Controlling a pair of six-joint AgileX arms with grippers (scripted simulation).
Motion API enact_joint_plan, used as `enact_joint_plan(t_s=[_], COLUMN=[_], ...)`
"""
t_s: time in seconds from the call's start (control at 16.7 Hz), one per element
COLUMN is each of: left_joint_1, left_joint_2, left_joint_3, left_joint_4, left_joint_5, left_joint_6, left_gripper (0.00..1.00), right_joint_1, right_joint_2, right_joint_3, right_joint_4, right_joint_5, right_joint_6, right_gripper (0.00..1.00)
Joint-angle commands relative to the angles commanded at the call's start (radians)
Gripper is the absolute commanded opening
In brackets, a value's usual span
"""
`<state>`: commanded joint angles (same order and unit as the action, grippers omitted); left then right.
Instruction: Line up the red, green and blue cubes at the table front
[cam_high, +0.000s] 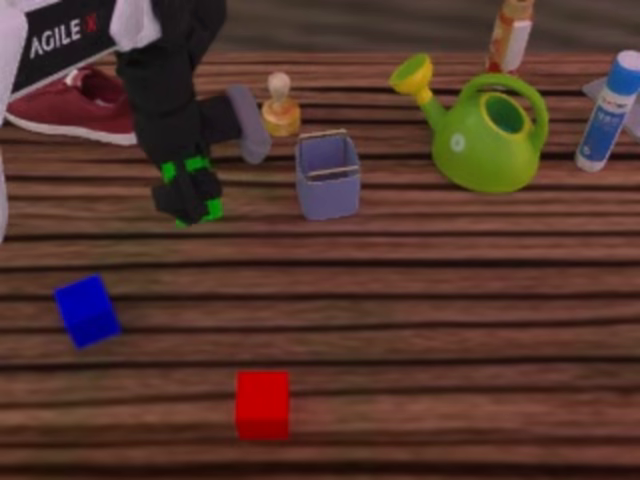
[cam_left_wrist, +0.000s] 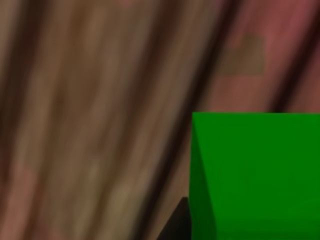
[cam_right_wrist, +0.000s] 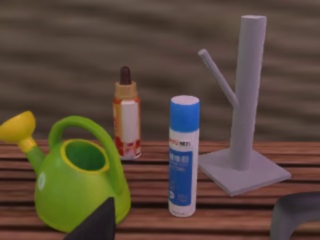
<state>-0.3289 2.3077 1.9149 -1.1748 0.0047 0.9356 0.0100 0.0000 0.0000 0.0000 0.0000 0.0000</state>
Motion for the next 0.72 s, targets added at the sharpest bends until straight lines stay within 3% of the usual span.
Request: enact_joint_plan(t_s=[0.18,0.54,0.72], left_joint_1=[-0.122,-0.461,-0.54], left_joint_2=[-0.078,-0.278,-0.337], left_joint_3=[-0.103,-0.382,-0.457], left_joint_4=[0.03,0.101,0.124], left_joint_5=[-0.003,-0.004,-0.005], left_joint_6=[-0.056,-0.198,-0.238], left_gripper=[0.0,0.0,0.0], right_joint_1=[0.0,0.0,0.0], right_joint_2=[0.0,0.0,0.0], right_joint_3=[0.0,0.0,0.0], right_joint_4=[0.0,0.0,0.0], right_joint_5=[0.0,0.0,0.0], right_joint_6=[0.0,0.0,0.0], right_gripper=[1.0,1.0,1.0])
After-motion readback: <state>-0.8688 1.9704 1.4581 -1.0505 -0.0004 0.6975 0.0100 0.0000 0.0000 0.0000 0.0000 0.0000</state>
